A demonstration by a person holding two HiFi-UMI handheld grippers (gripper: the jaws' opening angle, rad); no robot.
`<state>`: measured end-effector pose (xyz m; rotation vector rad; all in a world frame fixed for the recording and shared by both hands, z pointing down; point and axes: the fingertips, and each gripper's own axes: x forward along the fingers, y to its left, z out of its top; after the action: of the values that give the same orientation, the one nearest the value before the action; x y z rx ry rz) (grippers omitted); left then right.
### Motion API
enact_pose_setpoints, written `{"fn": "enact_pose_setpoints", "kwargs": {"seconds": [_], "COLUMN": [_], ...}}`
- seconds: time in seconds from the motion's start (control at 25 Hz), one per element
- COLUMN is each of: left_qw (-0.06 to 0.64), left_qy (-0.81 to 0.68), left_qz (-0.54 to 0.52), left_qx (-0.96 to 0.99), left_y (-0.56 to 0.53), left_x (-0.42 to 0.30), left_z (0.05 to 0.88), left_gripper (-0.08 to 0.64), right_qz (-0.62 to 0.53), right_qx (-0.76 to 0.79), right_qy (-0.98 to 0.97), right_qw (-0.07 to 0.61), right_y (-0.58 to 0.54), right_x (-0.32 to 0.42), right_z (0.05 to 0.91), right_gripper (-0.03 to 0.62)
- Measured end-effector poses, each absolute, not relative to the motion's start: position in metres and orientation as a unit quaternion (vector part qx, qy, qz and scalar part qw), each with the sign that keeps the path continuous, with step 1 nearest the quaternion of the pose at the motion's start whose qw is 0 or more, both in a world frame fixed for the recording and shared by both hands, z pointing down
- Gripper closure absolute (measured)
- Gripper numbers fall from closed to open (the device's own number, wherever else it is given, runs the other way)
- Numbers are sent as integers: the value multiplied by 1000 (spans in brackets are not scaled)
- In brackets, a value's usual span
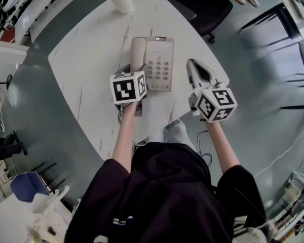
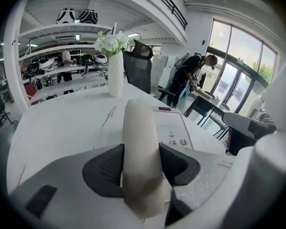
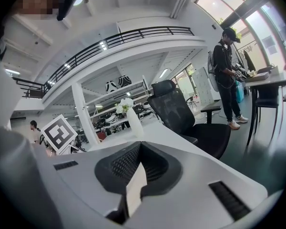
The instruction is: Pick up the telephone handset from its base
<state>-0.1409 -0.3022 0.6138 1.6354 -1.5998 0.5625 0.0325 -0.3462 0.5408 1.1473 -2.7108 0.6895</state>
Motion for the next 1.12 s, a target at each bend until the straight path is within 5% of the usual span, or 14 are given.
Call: {"fn": "enact_pose_setpoints", "kwargs": {"seconds": [1.12], "left_qw": [305], "left_qy": [-642], "left_qz": [68], "left_qx": [700], "left_y": [-249], "left_x": [-139], "left_z": [496], "left_gripper": [347], "right_qz": [175], "right_qx": [326], "right_qy": [-928], "right_qw": [37], "right_y": [-320], "right_x": [19], "right_z": [477], "right_gripper": [600]}}
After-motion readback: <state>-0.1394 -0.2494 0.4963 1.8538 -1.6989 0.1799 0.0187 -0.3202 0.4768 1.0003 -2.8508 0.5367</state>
